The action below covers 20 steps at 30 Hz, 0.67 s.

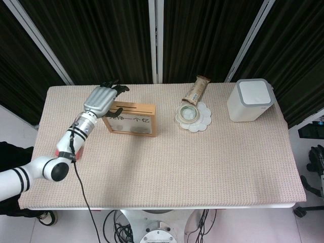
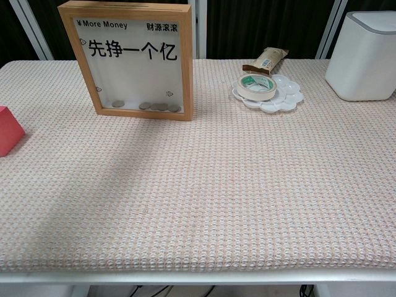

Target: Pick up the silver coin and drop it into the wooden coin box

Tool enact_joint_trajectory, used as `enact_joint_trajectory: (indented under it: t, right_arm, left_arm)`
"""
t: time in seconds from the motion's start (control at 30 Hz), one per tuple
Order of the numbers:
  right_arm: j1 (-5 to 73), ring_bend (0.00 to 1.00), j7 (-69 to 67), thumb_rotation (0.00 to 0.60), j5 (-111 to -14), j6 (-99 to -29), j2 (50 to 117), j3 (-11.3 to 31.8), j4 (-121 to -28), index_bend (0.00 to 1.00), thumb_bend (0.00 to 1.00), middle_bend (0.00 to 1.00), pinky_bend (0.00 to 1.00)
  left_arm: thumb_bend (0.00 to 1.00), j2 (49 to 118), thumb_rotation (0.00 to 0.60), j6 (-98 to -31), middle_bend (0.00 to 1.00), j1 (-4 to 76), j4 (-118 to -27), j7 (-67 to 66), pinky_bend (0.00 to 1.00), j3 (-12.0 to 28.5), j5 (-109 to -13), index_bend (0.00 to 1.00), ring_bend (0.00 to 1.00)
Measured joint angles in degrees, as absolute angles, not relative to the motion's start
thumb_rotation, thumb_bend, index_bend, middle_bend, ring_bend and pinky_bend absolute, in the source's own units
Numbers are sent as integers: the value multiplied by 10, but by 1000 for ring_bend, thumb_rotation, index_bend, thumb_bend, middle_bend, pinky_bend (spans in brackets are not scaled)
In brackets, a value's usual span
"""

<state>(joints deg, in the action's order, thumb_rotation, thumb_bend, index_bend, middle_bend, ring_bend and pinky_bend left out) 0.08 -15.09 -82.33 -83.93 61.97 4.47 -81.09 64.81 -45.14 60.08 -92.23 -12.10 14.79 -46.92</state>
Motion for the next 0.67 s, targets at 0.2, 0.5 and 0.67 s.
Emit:
enact_joint_trajectory:
  t: [0.2, 0.5, 0.67]
  right_arm:
    - [-1, 0, -158, 600, -823, -839, 618, 44, -807, 0, 286, 0, 0]
    - [-1, 0, -158, 600, -849, -862, 639, 40, -784, 0, 327, 0, 0]
    - [3, 0, -110, 600, -846, -850, 640, 38, -798, 0, 327, 0, 0]
  left_arm:
    - [246, 613, 600, -593, 203, 514, -1002, -125, 110, 116, -590, 188, 25]
    - [237, 582, 600, -858, 181, 263, -1014, -129, 86, -33, -844, 170, 25]
    - [237, 599, 600, -911, 146, 170, -945, -114, 67, -72, -862, 166, 25]
